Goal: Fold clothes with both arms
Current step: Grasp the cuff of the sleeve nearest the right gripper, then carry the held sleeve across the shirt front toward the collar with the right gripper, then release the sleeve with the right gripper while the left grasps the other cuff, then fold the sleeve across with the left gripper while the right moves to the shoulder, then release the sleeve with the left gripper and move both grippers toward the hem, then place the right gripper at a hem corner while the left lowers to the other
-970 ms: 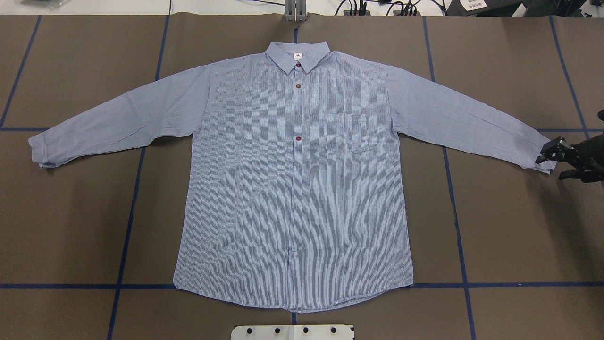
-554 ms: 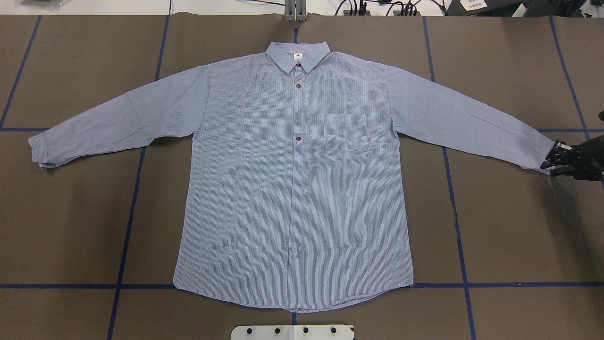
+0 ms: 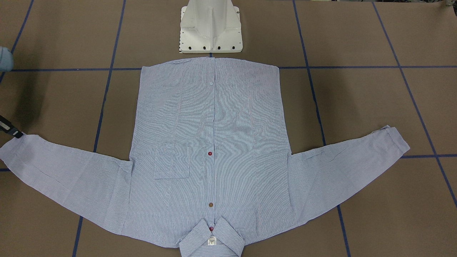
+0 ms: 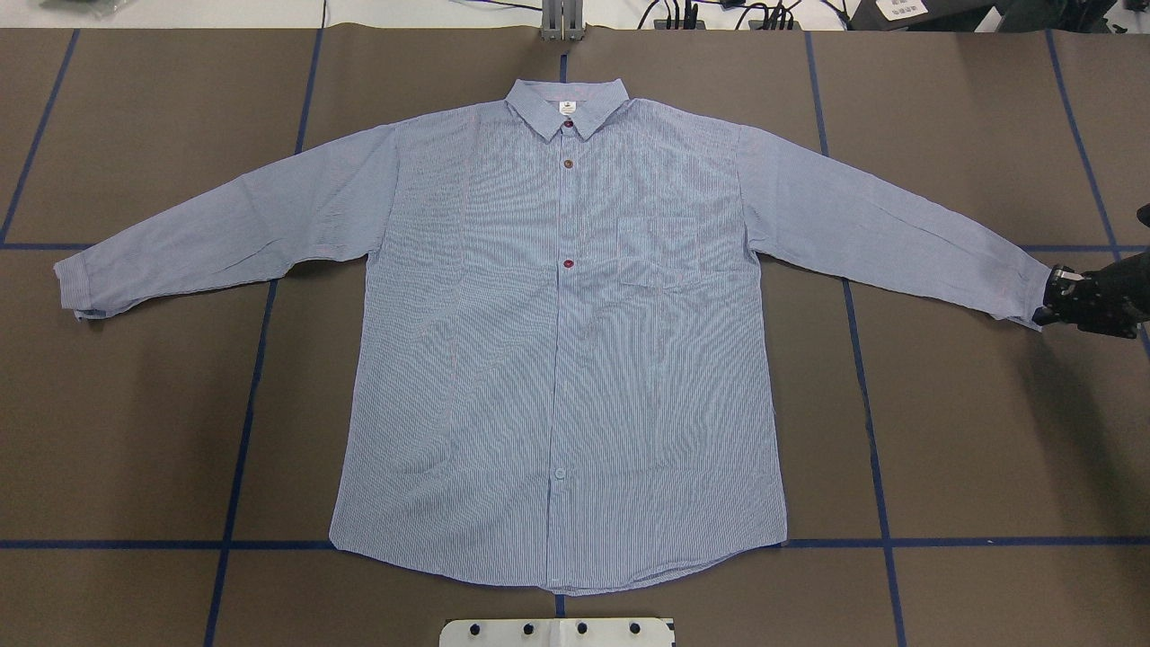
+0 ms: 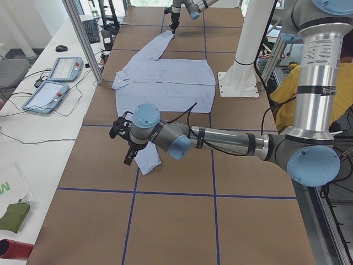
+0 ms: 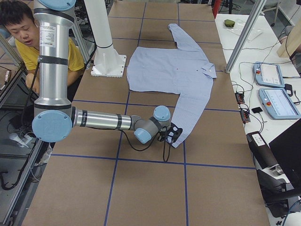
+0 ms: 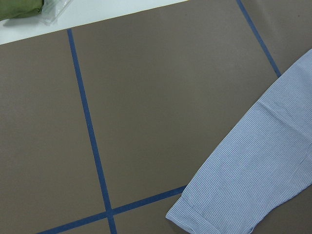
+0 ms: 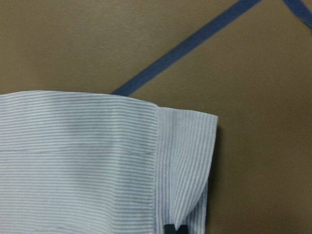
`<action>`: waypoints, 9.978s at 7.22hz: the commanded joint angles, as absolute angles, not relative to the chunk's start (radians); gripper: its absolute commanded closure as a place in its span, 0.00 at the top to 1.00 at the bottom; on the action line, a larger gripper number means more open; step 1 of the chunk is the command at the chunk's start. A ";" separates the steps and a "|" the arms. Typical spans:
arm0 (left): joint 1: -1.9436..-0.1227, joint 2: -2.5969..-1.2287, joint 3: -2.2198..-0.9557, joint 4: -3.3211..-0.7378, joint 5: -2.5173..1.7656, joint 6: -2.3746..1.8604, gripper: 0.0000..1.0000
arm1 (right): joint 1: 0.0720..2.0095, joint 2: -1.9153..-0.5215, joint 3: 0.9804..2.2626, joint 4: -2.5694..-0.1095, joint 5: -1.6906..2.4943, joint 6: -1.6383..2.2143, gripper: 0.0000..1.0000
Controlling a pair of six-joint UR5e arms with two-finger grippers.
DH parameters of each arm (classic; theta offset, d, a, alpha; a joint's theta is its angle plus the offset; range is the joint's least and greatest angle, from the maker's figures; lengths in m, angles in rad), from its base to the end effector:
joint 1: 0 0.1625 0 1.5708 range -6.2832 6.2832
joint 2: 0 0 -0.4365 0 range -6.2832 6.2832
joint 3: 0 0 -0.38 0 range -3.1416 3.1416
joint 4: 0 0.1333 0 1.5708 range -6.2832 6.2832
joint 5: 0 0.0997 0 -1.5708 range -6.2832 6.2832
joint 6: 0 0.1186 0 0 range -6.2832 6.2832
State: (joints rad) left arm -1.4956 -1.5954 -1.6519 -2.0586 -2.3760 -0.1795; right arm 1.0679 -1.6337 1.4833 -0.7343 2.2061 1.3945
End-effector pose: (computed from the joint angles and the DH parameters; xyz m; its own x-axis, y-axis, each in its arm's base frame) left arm -0.0088 -0.5194 0.5711 0.6612 0.2993 -0.6879 0.0567 0.8944 0.4436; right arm -0.1790 -0.4561 0.6658 0.4590 0.5416 0.7042 -0.4505 0.8251 -0.3409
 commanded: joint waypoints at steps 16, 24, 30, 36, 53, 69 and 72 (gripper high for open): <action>-1.456 -1.589 -1.638 -2.059 -2.375 -0.183 1.00 | 0.598 -0.446 1.042 -1.065 1.707 1.631 0.00; -1.335 -1.653 -1.522 -2.147 -2.365 -0.336 1.00 | 0.528 -0.336 0.952 -0.999 1.595 1.788 0.99; -1.203 -1.632 -1.261 -2.525 -2.353 -0.851 0.76 | 0.615 -0.698 1.362 -1.114 1.654 1.734 0.99; -1.111 -1.594 -1.256 -2.638 -2.368 -1.023 0.20 | 0.615 -0.696 1.362 -1.111 1.654 1.741 0.99; -0.701 -2.522 -1.166 -2.414 -1.905 -1.466 0.00 | 0.792 -1.161 1.729 -1.114 1.815 1.528 1.00; -0.664 -2.210 -1.547 -2.405 -1.889 -1.540 0.96 | 0.325 -1.485 2.055 -1.126 1.525 2.001 1.00; -0.663 -2.103 -1.629 -2.408 -1.891 -1.532 0.96 | 0.172 -1.622 2.112 -1.126 1.471 2.138 0.96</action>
